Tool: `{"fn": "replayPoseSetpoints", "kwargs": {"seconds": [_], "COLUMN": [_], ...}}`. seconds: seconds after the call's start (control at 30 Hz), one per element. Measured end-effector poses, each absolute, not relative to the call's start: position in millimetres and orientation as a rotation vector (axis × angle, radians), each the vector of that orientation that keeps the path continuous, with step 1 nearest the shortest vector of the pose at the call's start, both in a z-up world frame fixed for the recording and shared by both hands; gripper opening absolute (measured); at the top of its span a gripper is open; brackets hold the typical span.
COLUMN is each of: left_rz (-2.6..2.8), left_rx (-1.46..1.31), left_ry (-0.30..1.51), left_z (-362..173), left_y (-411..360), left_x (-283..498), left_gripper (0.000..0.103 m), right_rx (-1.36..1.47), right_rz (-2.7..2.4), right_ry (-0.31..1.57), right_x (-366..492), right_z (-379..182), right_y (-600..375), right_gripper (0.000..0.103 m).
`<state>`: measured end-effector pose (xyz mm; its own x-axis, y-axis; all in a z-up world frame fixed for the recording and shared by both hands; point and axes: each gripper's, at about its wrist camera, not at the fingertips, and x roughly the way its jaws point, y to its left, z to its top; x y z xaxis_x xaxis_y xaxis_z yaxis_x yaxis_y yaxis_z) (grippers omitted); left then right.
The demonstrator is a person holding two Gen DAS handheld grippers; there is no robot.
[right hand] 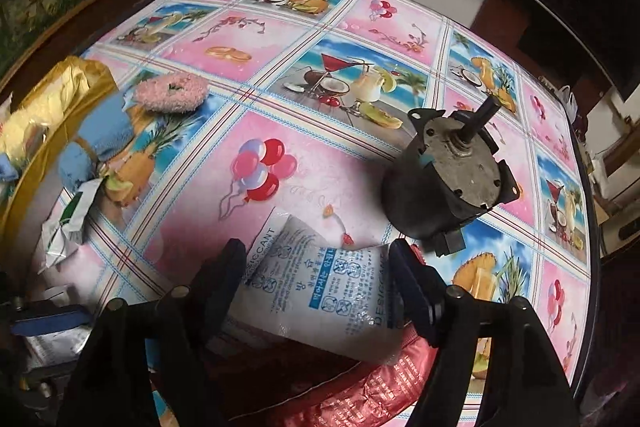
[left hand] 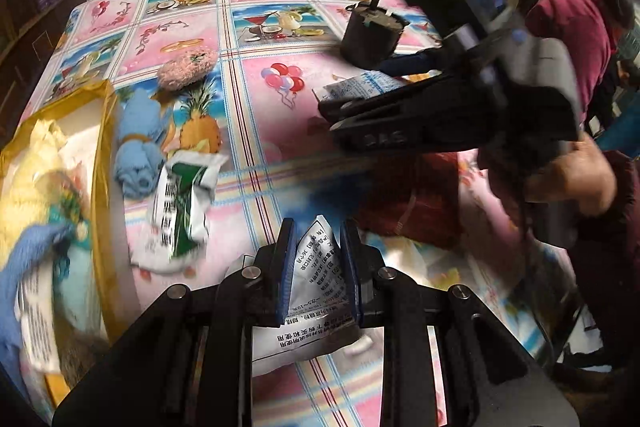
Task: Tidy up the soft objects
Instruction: 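Carry the paper packet and desiccant packet into the tray and release both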
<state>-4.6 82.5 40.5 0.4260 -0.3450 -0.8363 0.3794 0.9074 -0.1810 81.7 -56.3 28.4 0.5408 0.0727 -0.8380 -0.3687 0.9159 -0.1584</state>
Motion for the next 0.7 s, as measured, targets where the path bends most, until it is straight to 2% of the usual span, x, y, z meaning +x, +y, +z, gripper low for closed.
{"fn": "replayPoseSetpoints", "kwargs": {"seconds": [0.2,0.3,0.33,0.37,0.4,0.47,0.53,0.7], "left_rz": [-0.497,-0.506,-0.505,-0.503,-0.499,-0.485,-0.472,-0.403], "left_rx": [-0.036,-0.085,-0.101,-0.119,-0.134,-0.167,-0.199,-0.256], "left_ry": [0.973,0.949,0.943,0.938,0.934,0.927,0.913,0.838], "left_z": [58,63,64,64,65,66,71,92], "left_y": [91,99,103,108,112,121,132,167], "left_x": [-35,-47,-48,-50,-50,-54,-57,-73], "left_gripper": [0.021,0.021,0.021,0.021,0.021,0.021,0.021,0.021], "right_rx": [-0.392,-0.291,-0.263,-0.256,-0.249,-0.203,-0.208,-0.089], "right_rz": [0.290,0.313,0.315,0.303,0.294,0.309,0.285,0.285], "right_ry": [0.987,1.046,1.055,1.044,1.036,1.056,1.043,0.974], "right_x": [83,91,91,89,87,84,79,68], "right_z": [23,22,22,23,25,27,27,44], "right_y": [-58,-72,-77,-80,-83,-88,-88,-98], "right_gripper": [0.090,0.090,0.085,0.071,0.064,0.059,0.046,0.044]}}
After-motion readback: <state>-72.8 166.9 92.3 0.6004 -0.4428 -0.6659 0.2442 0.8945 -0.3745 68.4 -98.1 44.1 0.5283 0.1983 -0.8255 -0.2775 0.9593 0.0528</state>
